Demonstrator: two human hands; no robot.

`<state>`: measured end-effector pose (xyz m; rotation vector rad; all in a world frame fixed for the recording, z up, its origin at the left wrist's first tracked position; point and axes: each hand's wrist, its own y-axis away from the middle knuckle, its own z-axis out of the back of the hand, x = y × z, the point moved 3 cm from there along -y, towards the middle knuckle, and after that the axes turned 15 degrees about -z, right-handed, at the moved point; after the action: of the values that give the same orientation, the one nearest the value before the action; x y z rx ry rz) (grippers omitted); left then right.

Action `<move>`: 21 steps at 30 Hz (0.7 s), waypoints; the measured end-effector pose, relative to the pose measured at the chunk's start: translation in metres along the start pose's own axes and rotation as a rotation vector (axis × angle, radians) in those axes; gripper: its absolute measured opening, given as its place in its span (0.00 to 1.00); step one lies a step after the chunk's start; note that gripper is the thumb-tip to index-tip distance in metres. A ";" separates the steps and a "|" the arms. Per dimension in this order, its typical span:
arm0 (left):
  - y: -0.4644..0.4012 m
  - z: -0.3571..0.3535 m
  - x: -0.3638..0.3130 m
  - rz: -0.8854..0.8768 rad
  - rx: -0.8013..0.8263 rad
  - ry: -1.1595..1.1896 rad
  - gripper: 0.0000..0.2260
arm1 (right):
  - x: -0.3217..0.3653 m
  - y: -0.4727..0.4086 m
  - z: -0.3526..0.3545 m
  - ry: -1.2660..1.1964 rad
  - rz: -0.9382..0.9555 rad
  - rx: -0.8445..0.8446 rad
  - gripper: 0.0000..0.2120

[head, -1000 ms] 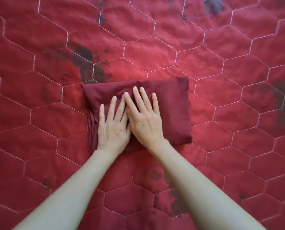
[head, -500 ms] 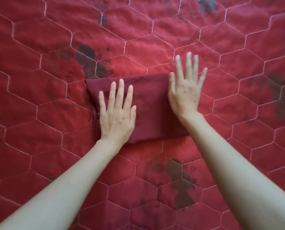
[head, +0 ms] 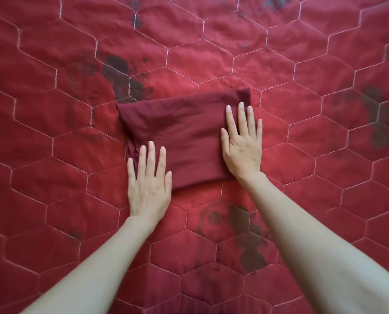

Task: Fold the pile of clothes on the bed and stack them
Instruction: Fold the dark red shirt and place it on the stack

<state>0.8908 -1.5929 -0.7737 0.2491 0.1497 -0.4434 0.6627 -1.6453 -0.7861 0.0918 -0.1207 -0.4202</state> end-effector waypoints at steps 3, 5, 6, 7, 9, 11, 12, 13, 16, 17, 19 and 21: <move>-0.022 0.016 -0.015 -0.074 -0.055 -0.022 0.26 | 0.001 -0.001 -0.001 -0.044 0.003 -0.019 0.24; -0.054 0.027 -0.026 -0.143 -0.134 -0.033 0.25 | 0.002 0.000 -0.002 -0.058 0.001 -0.043 0.24; -0.074 0.032 -0.030 -0.150 -0.172 -0.030 0.25 | 0.002 0.000 -0.002 -0.061 0.003 -0.051 0.24; -0.093 0.035 -0.034 -0.143 -0.193 -0.020 0.25 | 0.001 0.000 -0.002 -0.063 0.007 -0.057 0.24; -0.123 0.036 -0.036 -0.119 -0.171 0.003 0.25 | 0.001 0.000 -0.003 -0.054 0.014 -0.065 0.24; -0.135 0.026 -0.025 -0.075 -0.095 0.016 0.25 | 0.001 0.000 -0.004 -0.039 0.012 -0.070 0.24; -0.133 0.021 -0.013 -0.031 -0.074 0.026 0.25 | 0.001 0.000 -0.004 -0.038 0.011 -0.067 0.24; -0.126 0.016 0.002 0.025 -0.075 0.036 0.25 | 0.001 0.000 -0.004 -0.040 0.013 -0.064 0.24; -0.090 0.008 0.042 0.191 -0.131 0.060 0.25 | 0.002 -0.001 -0.002 -0.050 0.019 -0.046 0.24; -0.076 0.007 0.051 0.224 -0.136 0.080 0.25 | 0.002 -0.001 -0.001 -0.055 0.021 -0.039 0.24; -0.054 0.007 0.062 0.254 -0.114 0.118 0.25 | 0.002 0.000 0.001 -0.059 0.027 -0.031 0.23; -0.040 0.009 0.065 0.277 -0.080 0.153 0.25 | 0.003 -0.001 0.003 -0.066 0.027 -0.008 0.23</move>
<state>0.9321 -1.6562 -0.7858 0.2217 0.2782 -0.1420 0.6648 -1.6476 -0.7826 0.0678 -0.1854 -0.3965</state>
